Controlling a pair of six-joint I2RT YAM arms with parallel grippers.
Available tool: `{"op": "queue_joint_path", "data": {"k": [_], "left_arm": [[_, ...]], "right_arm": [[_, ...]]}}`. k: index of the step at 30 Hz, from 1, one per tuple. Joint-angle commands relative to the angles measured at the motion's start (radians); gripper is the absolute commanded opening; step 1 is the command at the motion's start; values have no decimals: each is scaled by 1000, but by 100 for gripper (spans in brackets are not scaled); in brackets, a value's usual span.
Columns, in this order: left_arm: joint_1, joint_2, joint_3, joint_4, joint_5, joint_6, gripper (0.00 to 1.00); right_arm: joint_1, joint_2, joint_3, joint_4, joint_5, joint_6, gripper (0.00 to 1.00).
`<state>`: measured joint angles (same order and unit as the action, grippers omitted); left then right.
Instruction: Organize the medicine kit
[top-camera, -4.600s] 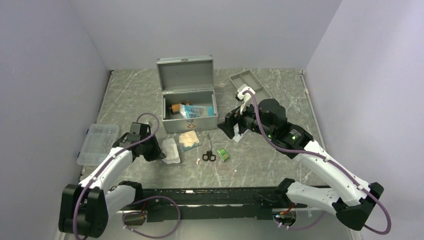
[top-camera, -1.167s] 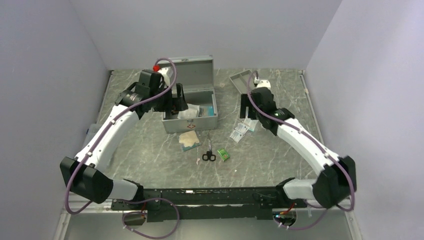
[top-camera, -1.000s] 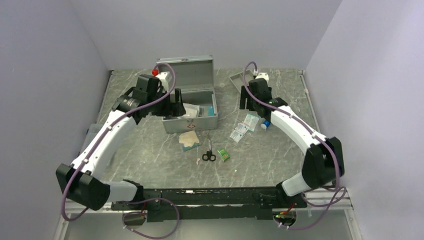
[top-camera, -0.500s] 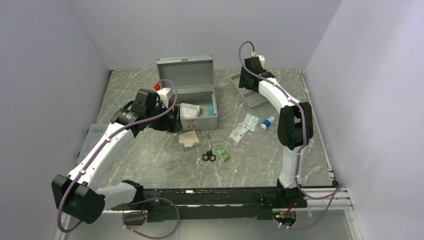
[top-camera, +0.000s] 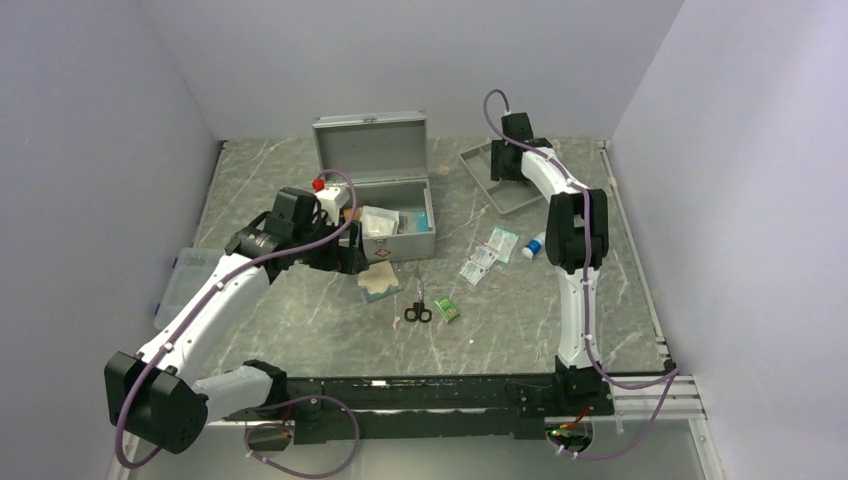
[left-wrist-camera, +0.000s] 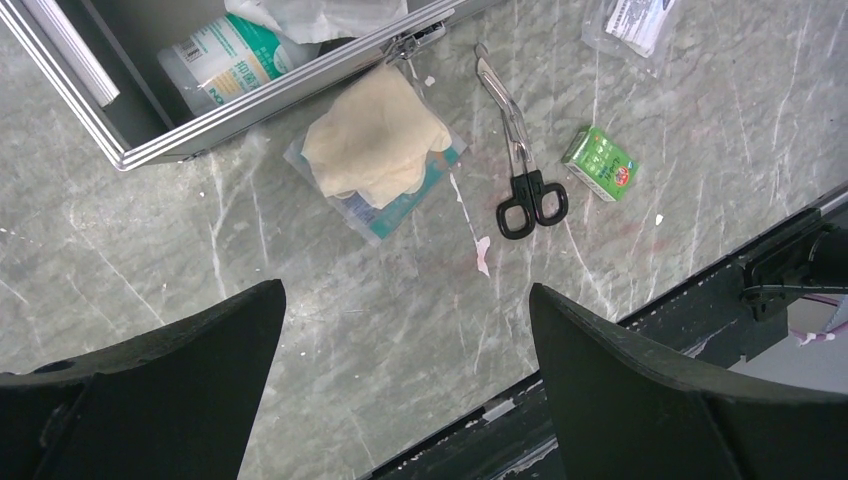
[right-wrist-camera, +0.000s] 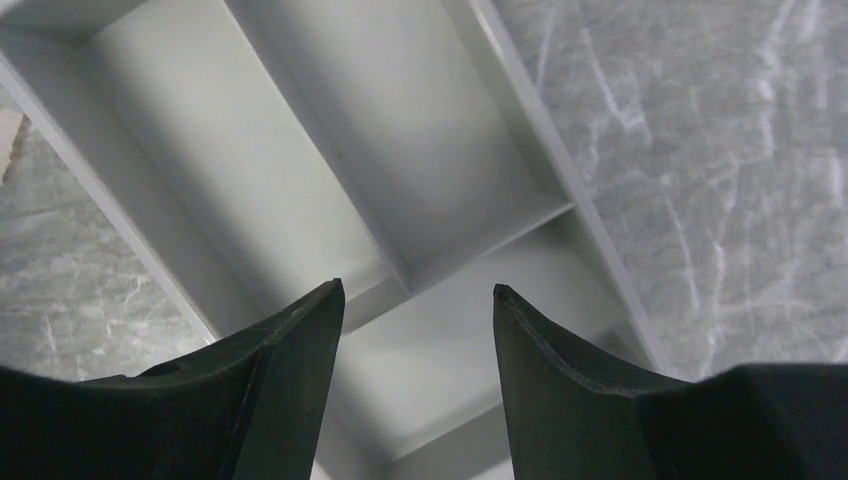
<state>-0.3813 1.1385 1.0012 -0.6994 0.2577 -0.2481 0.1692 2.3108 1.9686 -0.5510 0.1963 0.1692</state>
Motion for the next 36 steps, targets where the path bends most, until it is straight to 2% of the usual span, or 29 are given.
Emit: {"op": "queue_joint_path", "data": {"k": [1, 11, 36], "left_arm": [[-4, -4, 3, 29, 25, 14, 100], [-5, -6, 2, 23, 21, 22, 99], [-5, -14, -1, 14, 0, 32, 99]], "right_arm": [[-10, 27, 82, -27, -89, -64, 59], [-10, -8, 97, 8, -86, -118, 59], [-10, 147, 298, -87, -186, -136, 59]]}}
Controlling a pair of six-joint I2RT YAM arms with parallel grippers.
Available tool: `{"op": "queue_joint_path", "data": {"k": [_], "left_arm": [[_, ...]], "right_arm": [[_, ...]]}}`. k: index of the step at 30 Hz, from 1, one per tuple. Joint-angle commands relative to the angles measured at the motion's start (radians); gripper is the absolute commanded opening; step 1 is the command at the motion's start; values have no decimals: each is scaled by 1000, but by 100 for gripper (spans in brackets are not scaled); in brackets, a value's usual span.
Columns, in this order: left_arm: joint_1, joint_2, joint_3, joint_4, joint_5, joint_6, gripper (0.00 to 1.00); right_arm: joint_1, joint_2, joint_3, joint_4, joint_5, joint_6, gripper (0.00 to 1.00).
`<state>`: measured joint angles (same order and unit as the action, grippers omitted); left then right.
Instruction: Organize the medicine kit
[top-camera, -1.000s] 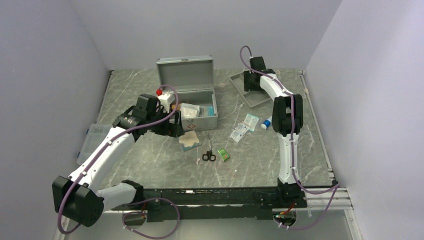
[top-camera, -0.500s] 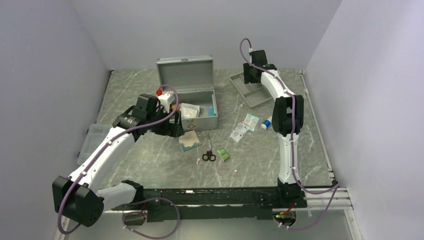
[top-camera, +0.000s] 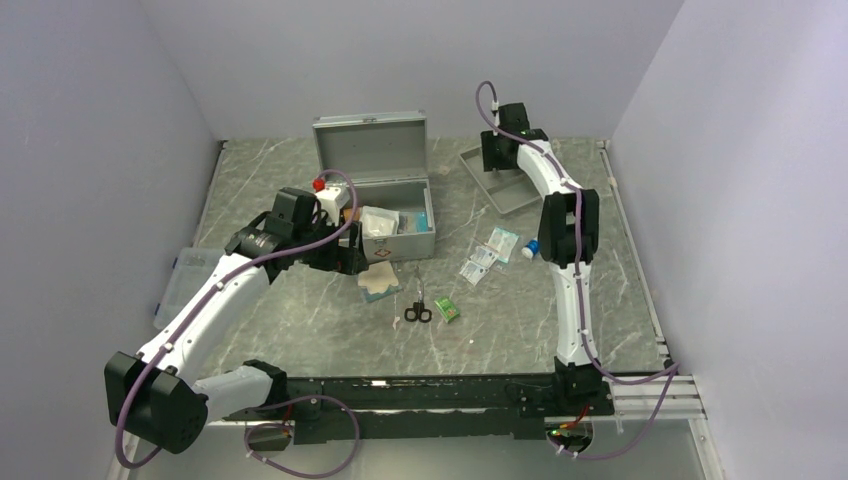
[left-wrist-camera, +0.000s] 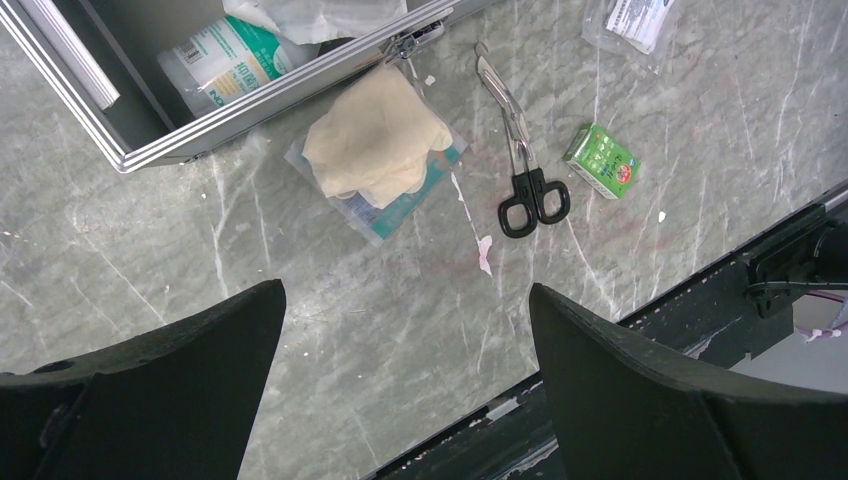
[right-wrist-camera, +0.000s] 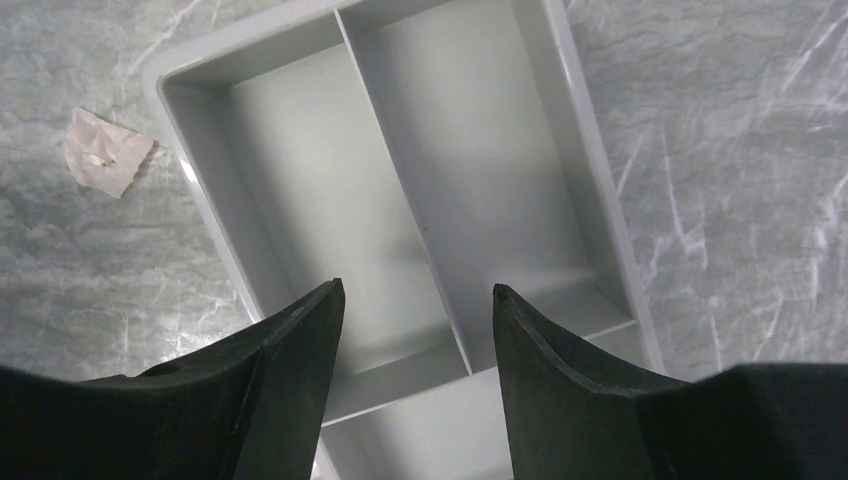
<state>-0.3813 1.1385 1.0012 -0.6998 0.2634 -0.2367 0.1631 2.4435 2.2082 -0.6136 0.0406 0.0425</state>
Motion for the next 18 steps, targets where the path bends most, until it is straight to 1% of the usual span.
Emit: {"op": "queue_joint_path", "data": {"k": [1, 7, 14, 18], "left_arm": [[-5, -14, 0, 14, -7, 21, 99], [-5, -18, -2, 14, -10, 22, 99], [-5, -18, 0, 13, -10, 21, 99], [-5, -20, -1, 11, -12, 22, 100]], "right_arm": [[-4, 19, 61, -28, -35, -8, 59], [-4, 32, 52, -43, -32, -16, 57], [-4, 25, 33, -34, -29, -16, 42], [-4, 27, 32, -34, -28, -16, 38]]}}
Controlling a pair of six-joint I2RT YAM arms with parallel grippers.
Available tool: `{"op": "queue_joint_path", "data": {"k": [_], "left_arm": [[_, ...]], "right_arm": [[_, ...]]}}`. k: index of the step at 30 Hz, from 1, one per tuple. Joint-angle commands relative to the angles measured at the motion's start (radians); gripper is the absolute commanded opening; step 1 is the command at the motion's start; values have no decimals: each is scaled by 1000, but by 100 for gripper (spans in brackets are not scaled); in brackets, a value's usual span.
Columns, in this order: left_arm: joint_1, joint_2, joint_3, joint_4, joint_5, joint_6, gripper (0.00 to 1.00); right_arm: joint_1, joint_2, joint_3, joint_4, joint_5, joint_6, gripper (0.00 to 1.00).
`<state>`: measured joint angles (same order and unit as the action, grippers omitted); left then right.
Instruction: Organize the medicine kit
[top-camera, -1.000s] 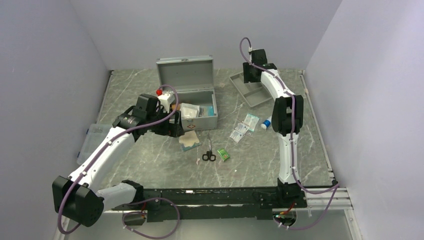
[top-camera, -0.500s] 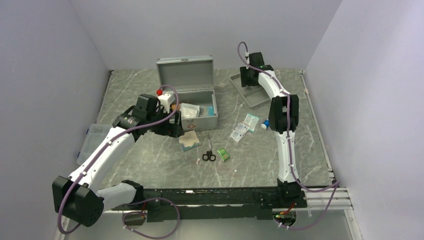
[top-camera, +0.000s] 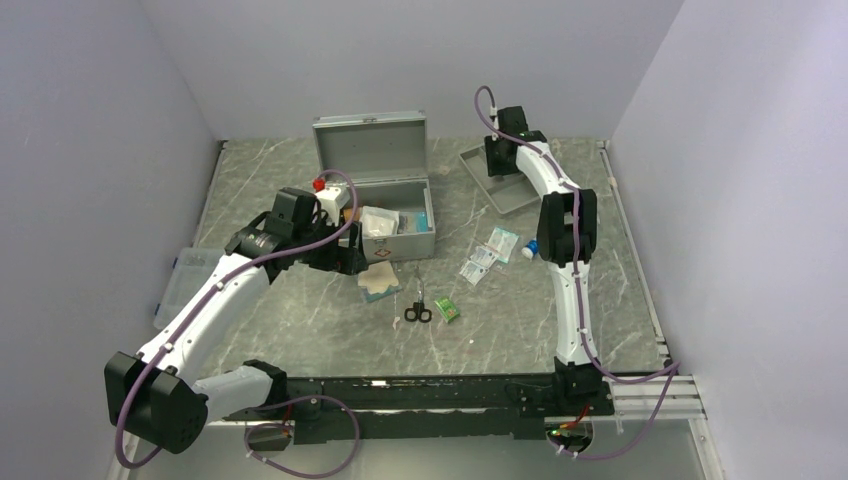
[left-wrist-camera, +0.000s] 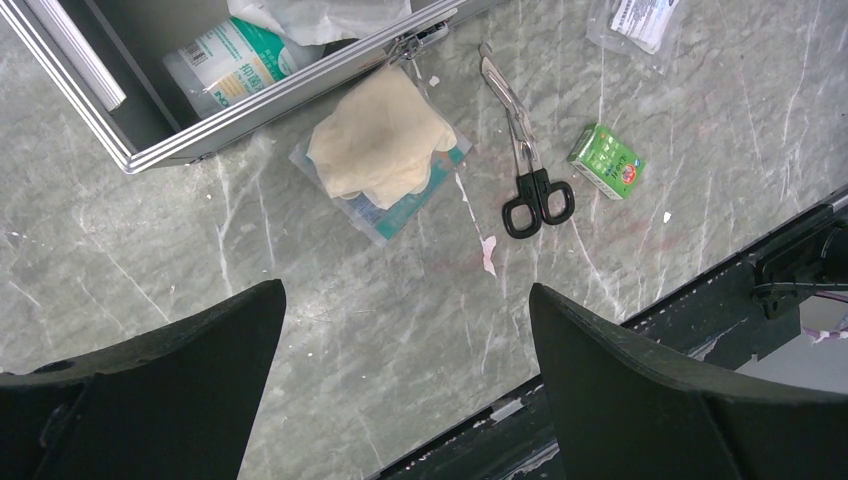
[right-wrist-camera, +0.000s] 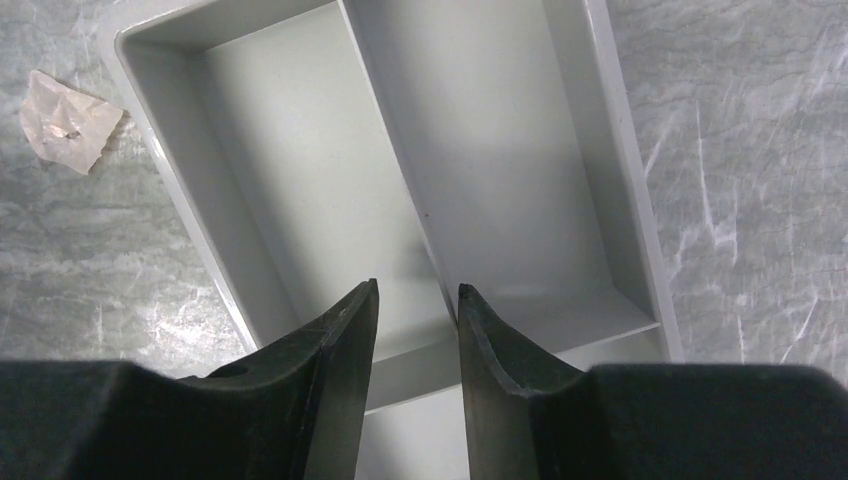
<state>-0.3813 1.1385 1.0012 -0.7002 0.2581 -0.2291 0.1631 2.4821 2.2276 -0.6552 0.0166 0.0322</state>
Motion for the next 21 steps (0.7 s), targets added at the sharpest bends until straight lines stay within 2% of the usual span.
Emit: {"op": "queue_joint_path", "data": {"k": [1, 4, 21], "left_arm": [[-5, -19, -2, 13, -7, 14, 99], [-5, -25, -3, 13, -10, 14, 99], [-5, -29, -4, 13, -10, 15, 99]], "right_arm": [[-4, -10, 12, 8, -2, -6, 37], [-4, -3, 15, 4, 0, -6, 32], [-4, 19, 12, -6, 10, 3, 27]]}}
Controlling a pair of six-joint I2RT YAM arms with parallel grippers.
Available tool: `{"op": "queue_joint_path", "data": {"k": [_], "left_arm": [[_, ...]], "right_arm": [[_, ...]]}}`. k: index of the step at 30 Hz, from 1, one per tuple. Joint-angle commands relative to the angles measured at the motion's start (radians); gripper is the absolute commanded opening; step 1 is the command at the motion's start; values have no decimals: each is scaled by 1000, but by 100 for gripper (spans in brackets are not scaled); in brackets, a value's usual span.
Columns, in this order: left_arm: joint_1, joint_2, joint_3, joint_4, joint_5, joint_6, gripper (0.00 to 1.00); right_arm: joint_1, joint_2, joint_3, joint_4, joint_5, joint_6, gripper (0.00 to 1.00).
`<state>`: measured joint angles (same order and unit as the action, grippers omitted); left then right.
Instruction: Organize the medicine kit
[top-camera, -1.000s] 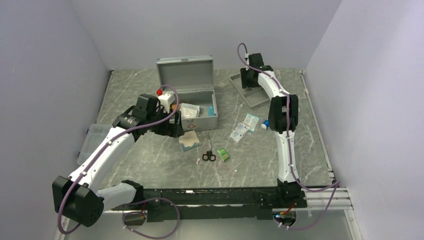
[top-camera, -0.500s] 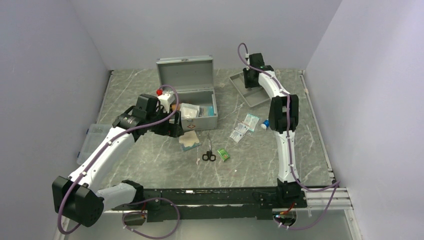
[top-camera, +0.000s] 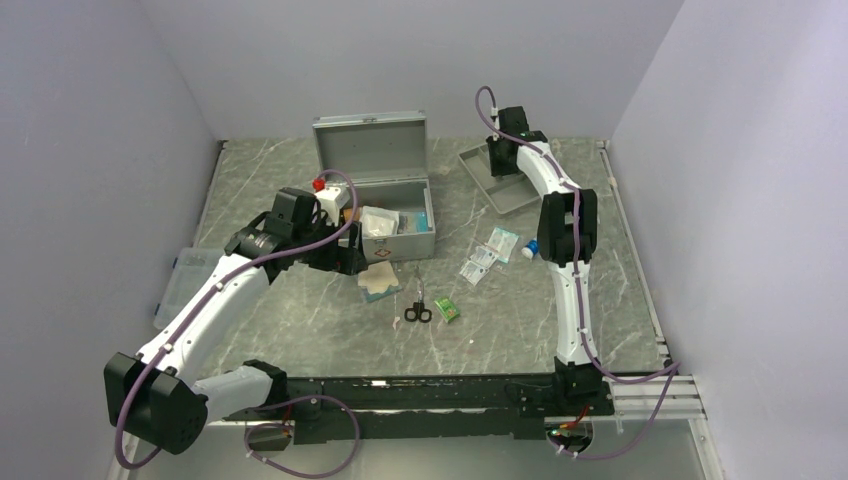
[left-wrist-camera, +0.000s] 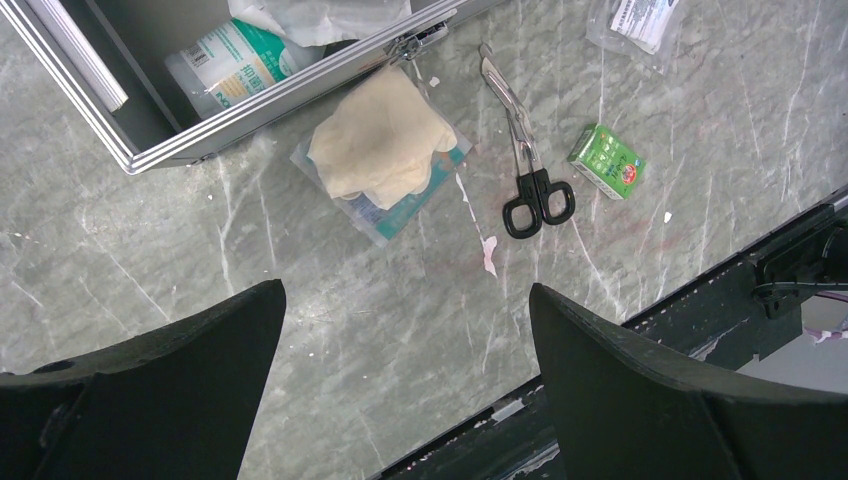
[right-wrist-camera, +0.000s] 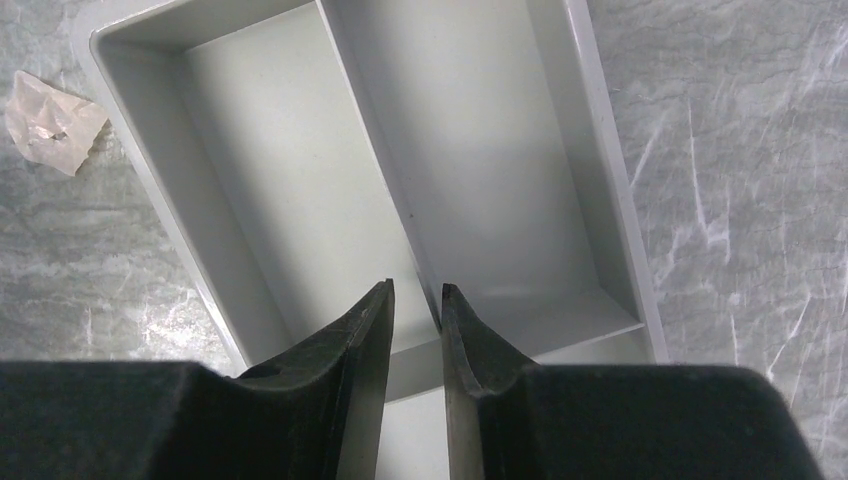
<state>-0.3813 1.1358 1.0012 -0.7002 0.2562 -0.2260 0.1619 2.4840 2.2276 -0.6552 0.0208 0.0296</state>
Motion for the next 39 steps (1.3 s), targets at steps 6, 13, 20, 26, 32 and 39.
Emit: {"op": "queue_joint_path", "data": {"k": [6, 13, 20, 26, 32, 39], "left_arm": [[-5, -27, -3, 11, -7, 13, 99], [-5, -28, -4, 11, -8, 14, 99], [-5, -27, -3, 10, -11, 13, 99], [-5, -35, -3, 9, -25, 14, 100], [-5, -48, 0, 5, -44, 11, 99], [-4, -62, 0, 5, -47, 7, 99]], "right_arm": [[-3, 24, 11, -6, 2, 7, 19], [-2, 35, 13, -12, -2, 10, 9], [-3, -8, 5, 11, 4, 36, 0], [-3, -123, -35, 44, 17, 51, 0], [0, -287, -117, 67, -5, 53, 0], [30, -479, -281, 85, 28, 68, 0]]}}
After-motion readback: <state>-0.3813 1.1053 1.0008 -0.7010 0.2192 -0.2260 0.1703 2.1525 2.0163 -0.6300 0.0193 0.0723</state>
